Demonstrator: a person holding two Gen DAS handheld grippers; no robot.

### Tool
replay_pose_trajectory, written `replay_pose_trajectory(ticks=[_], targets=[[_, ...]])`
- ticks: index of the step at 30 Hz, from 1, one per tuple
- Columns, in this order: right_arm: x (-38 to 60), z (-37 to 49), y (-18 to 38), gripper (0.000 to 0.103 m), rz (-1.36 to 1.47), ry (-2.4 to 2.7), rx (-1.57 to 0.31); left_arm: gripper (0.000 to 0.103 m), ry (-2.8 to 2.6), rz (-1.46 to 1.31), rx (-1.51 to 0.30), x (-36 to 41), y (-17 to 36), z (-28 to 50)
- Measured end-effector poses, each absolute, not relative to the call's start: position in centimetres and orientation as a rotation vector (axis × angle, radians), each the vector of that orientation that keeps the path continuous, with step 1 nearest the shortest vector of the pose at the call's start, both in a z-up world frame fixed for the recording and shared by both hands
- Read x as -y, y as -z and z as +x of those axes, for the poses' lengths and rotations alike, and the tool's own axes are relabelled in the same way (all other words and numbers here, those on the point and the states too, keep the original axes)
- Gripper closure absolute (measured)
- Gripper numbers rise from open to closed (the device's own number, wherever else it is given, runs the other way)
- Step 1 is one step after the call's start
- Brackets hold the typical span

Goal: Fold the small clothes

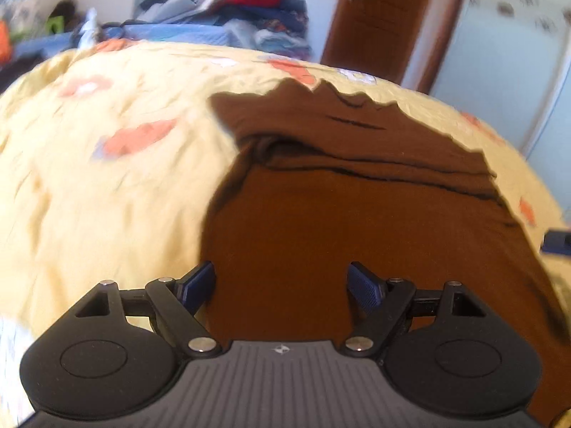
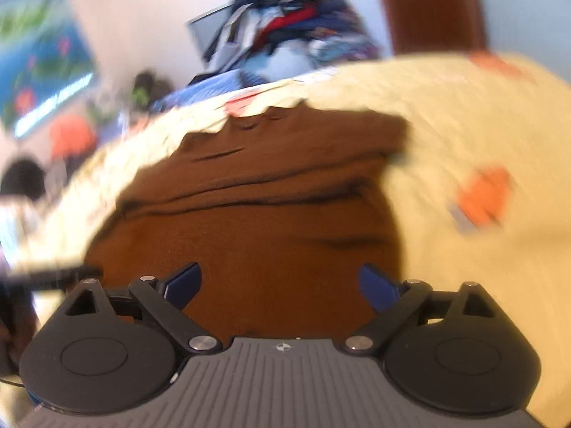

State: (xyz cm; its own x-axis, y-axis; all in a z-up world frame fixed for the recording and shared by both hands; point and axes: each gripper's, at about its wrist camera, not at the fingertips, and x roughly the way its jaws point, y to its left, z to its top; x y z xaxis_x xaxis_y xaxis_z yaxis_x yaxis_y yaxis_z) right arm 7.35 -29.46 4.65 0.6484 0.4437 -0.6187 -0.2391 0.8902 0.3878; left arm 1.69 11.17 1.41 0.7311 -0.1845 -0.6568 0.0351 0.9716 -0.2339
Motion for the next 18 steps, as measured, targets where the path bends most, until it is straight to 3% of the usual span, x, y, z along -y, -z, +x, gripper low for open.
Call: replay_pose_trajectory(ticks=[2, 5, 6, 7, 8, 9, 10, 11, 16, 18], targets=[[32.2, 7.1, -4.0, 0.009, 0.387, -0.351, -0.807, 0.021, 0.121, -0.269, -0.762, -12.1, -1.4, 1.4], [33.7, 7.3, -2.8, 0.02, 0.439, -0.31, -0.845, 0.022, 0.159, -0.371, -0.781, -12.8, -1.4, 2.0], [33.6, 7.6, -2.4, 0.029, 0.447, -0.334, -0.86, 0.023, 0.169, -0.391, -0.779, -12.9, -1.3, 2.2], [33.4, 7.9, -2.3, 0.05, 0.445, -0.349, -0.869, 0.032, 0.159, -0.397, -0.773, -12.8, -1.2, 2.6], [33.2, 8.2, -2.0, 0.062, 0.448, -0.367, -0.894, 0.041, 0.142, -0.391, -0.772, -12.6, -1.2, 2.9], [32.9, 8.6, -1.6, 0.084, 0.453, -0.382, -0.922, 0.068, 0.122, -0.379, -0.776, -12.6, -1.2, 3.2], [32.7, 9.0, -1.2, 0.089, 0.447, -0.383, -0.94, 0.091, 0.095, -0.373, -0.793, -12.7, -1.1, 3.6], [32.6, 8.9, -1.3, 0.089, 0.443, -0.385, -0.937, 0.095, 0.074, -0.382, -0.805, -13.2, -1.0, 3.7], [35.5, 7.1, -1.8, 0.095, 0.455, -0.297, -0.886, 0.096, 0.085, -0.43, -0.812, -15.2, -0.8, 2.4], [35.7, 6.7, -1.2, 0.091, 0.498, -0.323, -0.888, 0.095, 0.098, -0.441, -0.816, -15.5, -0.8, 2.0]])
